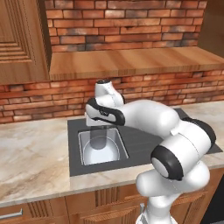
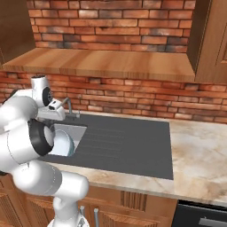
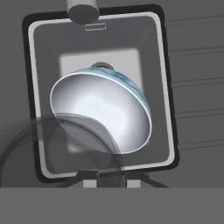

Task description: Pick the jar and bowl and place them in the sink. Then turn on the water.

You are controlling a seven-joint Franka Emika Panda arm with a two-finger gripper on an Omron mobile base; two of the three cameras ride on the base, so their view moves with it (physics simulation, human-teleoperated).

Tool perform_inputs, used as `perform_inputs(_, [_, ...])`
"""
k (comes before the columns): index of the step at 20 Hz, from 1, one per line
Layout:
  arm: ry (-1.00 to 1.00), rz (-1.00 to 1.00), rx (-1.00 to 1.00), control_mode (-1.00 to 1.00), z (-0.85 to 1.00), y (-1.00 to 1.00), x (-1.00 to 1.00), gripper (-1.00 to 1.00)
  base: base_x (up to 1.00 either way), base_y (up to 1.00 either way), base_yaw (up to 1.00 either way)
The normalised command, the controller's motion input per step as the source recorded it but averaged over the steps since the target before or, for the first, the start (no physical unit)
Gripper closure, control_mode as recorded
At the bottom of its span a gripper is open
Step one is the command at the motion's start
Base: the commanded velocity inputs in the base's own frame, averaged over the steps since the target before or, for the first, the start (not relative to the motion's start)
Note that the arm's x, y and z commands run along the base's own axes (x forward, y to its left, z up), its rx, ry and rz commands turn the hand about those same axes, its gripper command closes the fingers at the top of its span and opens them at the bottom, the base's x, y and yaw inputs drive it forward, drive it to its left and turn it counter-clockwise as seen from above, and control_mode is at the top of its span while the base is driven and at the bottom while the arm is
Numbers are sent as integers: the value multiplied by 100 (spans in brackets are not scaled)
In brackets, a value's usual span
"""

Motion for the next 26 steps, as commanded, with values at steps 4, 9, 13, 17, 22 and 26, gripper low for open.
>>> perform_inputs(4, [0, 0, 0, -100, -26, 11, 0, 100, 0, 0, 0])
perform_inputs(9, [0, 0, 0, -100, -27, 10, 0, 100, 0, 0, 0])
perform_inputs(13, [0, 0, 0, -100, -23, 7, 1, 100, 0, 0, 0])
perform_inputs(17, [-1, 0, 0, -100, -29, 1, 2, 100, 0, 0, 0])
perform_inputs(22, [-1, 0, 0, -100, -25, 0, 6, 100, 0, 0, 0])
perform_inputs(26, [-1, 0, 0, -100, -24, 1, 7, 100, 0, 0, 0])
